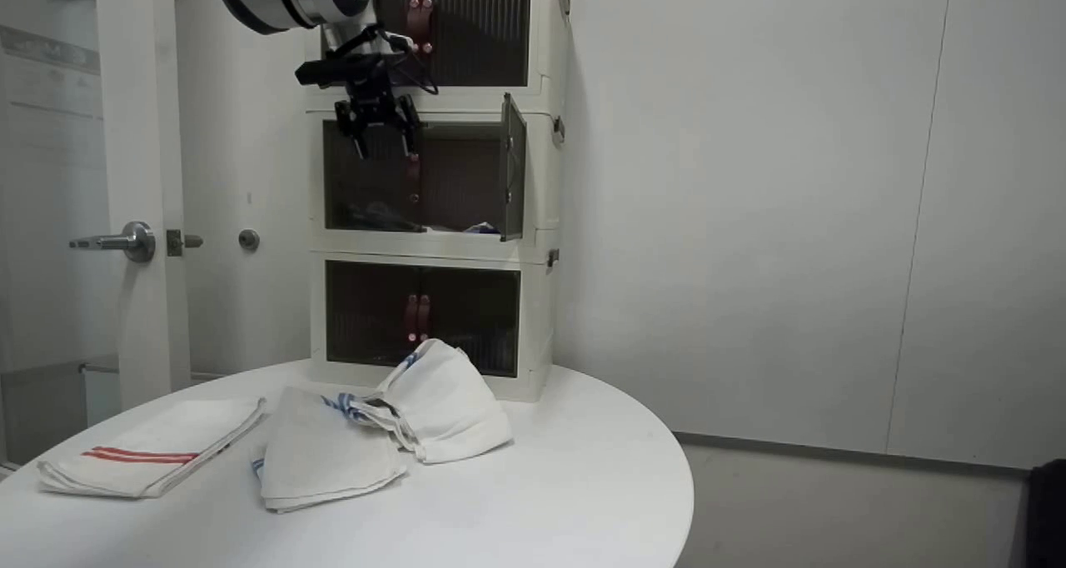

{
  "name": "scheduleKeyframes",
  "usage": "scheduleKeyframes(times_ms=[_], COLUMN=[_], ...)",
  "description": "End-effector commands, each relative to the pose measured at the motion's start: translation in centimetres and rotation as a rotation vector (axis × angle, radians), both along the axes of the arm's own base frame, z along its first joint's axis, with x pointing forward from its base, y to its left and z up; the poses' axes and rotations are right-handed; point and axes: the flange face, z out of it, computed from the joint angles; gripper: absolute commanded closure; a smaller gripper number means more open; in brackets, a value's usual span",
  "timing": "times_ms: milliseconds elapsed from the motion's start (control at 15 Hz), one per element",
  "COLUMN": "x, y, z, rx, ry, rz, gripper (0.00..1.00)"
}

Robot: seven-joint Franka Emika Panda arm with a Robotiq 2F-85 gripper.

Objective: Close the left and right cabinet doors, respectively

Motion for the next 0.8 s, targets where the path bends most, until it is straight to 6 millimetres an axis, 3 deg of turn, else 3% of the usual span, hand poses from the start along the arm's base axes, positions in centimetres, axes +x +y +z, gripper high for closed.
scheduleKeyframes(times_ms=[0,267,733], x=[0.6,-2.0,-9.2], y=[-0.5,-1.6,-7.0], z=[1.0,1.3,3.1], rx=[0.005,-0.029,-0.044], ry=[-0.009,0.117,0.364], rz=[0.026,0.04,0.033], gripper=[0.0,0.0,0.0])
